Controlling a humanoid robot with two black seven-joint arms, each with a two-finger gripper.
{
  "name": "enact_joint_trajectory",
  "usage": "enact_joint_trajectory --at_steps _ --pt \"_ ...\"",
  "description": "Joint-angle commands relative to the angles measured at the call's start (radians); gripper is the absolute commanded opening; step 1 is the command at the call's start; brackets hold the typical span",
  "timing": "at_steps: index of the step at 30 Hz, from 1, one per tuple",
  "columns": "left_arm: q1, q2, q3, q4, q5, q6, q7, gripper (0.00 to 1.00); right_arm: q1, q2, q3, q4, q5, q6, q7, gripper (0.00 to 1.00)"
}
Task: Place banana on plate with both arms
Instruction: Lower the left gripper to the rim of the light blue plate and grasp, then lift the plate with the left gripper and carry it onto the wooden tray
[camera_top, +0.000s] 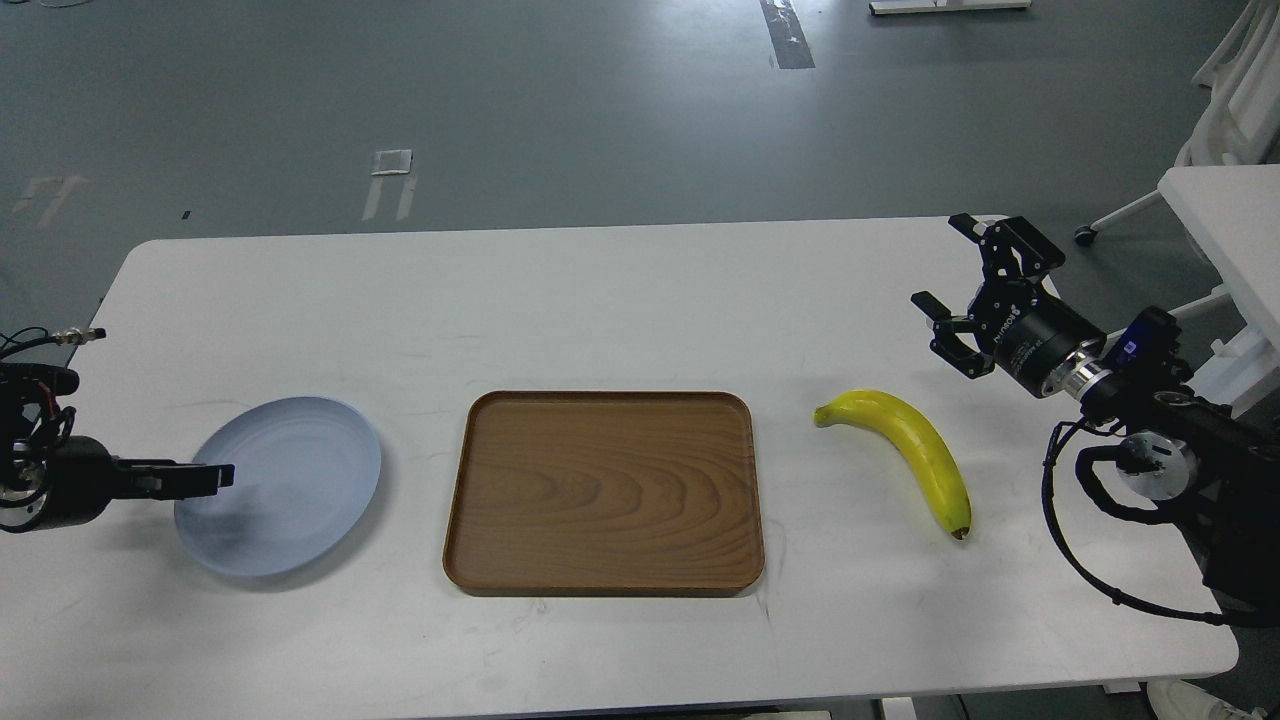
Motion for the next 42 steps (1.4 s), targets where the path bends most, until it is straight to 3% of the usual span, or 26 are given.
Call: enact_joint_trajectory --at_steps 1,3,5,6,7,8,26,30,37,42 --pt "0.002 -0.01 0.002 0.014 0.0 0.0 0.0 0.66 0.0 0.0 0.0 0.0 0.0 0.0 0.0 1.0" --pt "0.002 -0.012 0.002 0.019 0.0 0.0 0.0 0.48 0.0 0.0 0.0 0.0 0.0 0.0 0.0 1.0" --pt "0.003 -0.012 0.003 0.019 0.0 0.0 0.0 0.39 0.0 0.0 0.0 0.0 0.0 0.0 0.0 1.0" --pt "0.003 -0.012 0.003 0.019 0.001 -0.001 0.0 0.29 0.0 0.0 0.0 0.0 0.0 0.0 0.0 1.0" --pt "0.002 -0.012 0.003 0.019 0.001 -0.001 0.0 0.11 0.0 0.0 -0.001 0.0 0.0 0.0 0.0 1.0" --pt "0.002 -0.012 0.003 0.019 0.001 -0.001 0.0 0.0 0.0 0.0 -0.002 0.0 0.0 0.0 0.0 1.0" --pt "-0.047 0.034 0.003 -0.005 -0.123 -0.026 0.0 0.0 0.001 -0.008 -0.002 0.003 -0.001 0.0 0.0 1.0" --pt "-0.127 0.069 0.003 -0.097 -0.124 -0.084 0.0 0.0 0.001 -0.009 -0.002 0.005 -0.001 0.0 0.0 1.0" --pt "-0.268 0.056 0.003 -0.305 -0.117 -0.09 0.0 0.0 0.001 -0.009 -0.002 0.005 -0.001 0.0 0.0 1.0" --pt "-0.347 -0.099 0.006 -0.355 -0.115 -0.09 0.019 0.0 0.001 -0.009 -0.003 0.003 -0.001 0.0 0.0 1.0"
